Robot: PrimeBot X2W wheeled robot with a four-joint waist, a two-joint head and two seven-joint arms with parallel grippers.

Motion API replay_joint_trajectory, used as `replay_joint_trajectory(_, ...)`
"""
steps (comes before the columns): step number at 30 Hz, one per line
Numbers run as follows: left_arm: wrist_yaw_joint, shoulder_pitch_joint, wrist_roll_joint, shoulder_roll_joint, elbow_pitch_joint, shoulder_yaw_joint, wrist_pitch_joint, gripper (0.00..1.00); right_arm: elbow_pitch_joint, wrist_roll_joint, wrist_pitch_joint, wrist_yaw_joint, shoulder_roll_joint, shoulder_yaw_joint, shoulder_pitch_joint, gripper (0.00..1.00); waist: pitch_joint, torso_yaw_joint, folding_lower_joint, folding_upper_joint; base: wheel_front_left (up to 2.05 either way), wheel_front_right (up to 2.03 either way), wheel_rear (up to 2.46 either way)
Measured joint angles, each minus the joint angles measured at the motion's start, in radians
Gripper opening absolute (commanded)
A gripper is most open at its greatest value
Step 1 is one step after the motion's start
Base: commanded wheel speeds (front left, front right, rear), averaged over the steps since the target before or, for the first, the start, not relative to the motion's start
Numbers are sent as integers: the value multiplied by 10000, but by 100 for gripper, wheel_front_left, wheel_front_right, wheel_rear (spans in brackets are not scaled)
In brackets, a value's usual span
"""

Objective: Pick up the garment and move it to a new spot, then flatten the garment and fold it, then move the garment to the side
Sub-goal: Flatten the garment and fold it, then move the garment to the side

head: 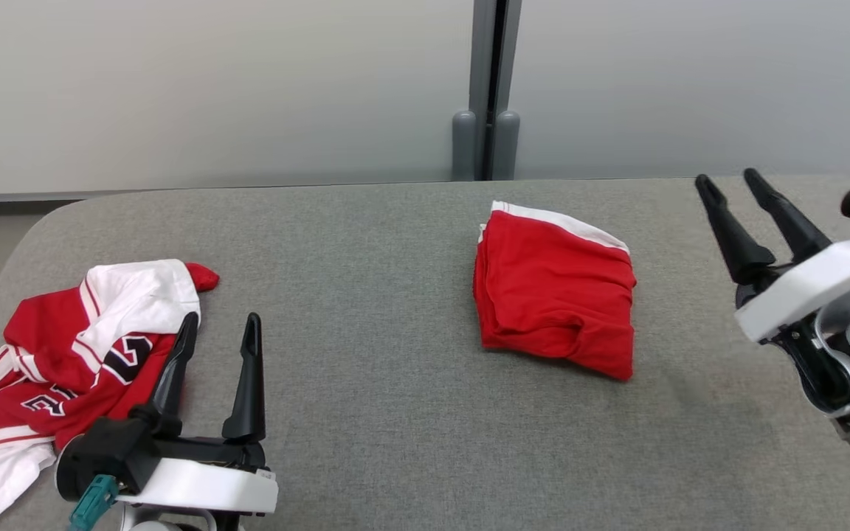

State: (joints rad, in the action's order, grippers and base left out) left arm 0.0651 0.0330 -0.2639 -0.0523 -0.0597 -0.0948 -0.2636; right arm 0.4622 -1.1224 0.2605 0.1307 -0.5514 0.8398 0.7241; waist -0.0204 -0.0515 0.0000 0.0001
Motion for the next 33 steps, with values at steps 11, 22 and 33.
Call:
replay_joint_trajectory(11, -4, -252, 297, 13, 27, 364, 0, 100, -1526, 4052, 12, 0, 1597, -5436, -4458, 100, 43, 401, 0, 0, 0, 0, 0)
replay_joint_trajectory(22, -36, -315, 604, 25, -347, 403, 0, 100, -2711, 6581, 12, 0, 3258, -7108, -6376, 100, -77, 320, 0, 0, 0, 0, 0)
replay_joint_trajectory(33, -48, -306, 556, 31, -345, 186, 0, 100, -1910, 6725, -282, 0, 3206, -7003, -5817, 100, -160, 122, 0, 0, 0, 0, 0)
